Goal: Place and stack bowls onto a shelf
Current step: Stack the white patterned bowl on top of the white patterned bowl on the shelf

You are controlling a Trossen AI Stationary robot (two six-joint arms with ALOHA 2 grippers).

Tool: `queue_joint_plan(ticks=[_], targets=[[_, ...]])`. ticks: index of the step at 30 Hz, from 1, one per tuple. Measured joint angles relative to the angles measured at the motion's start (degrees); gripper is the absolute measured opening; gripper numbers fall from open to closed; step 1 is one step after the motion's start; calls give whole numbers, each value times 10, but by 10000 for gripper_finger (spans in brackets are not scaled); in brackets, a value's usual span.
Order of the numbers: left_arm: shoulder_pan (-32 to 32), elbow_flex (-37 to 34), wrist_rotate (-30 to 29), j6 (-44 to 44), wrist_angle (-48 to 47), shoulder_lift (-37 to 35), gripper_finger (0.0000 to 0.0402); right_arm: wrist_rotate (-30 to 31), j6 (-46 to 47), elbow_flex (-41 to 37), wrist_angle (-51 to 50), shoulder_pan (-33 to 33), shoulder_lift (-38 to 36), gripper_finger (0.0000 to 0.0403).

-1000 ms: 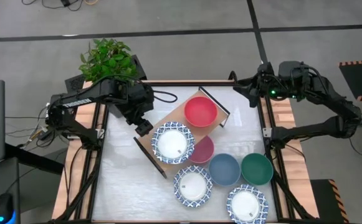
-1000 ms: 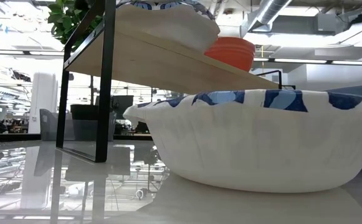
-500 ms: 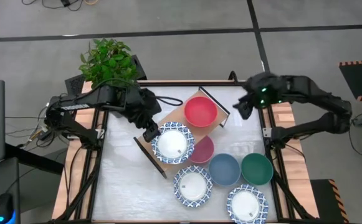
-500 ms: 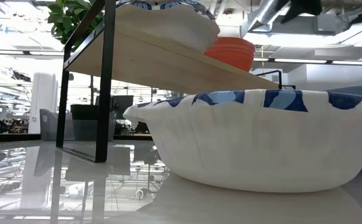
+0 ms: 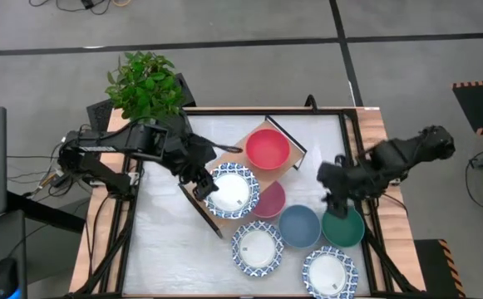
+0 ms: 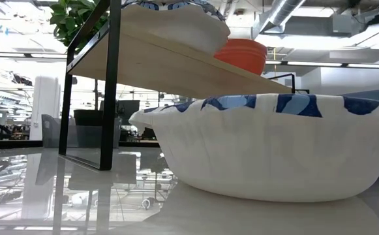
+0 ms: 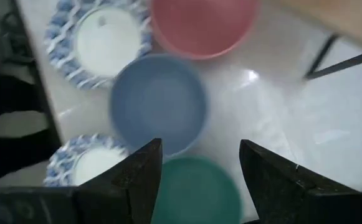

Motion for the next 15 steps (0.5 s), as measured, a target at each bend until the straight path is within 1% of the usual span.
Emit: queue_joint_plan(ticks=[4,8,10,13,15], targets=[[-37,0,1,-4,12,0,229,12,90,0,32,103,20,239],[-74,0,8,14,9,0,229,36,163,0,62,188,64,239],[-96,0,9,16,9,0,229,37,186,0,73,217,93,239],[-137,0,9,10,9,0,229,37,211,0,89,240,140,239],[-170,0,-11,-2,10,0,229,33,219,0,99,256,169,239]])
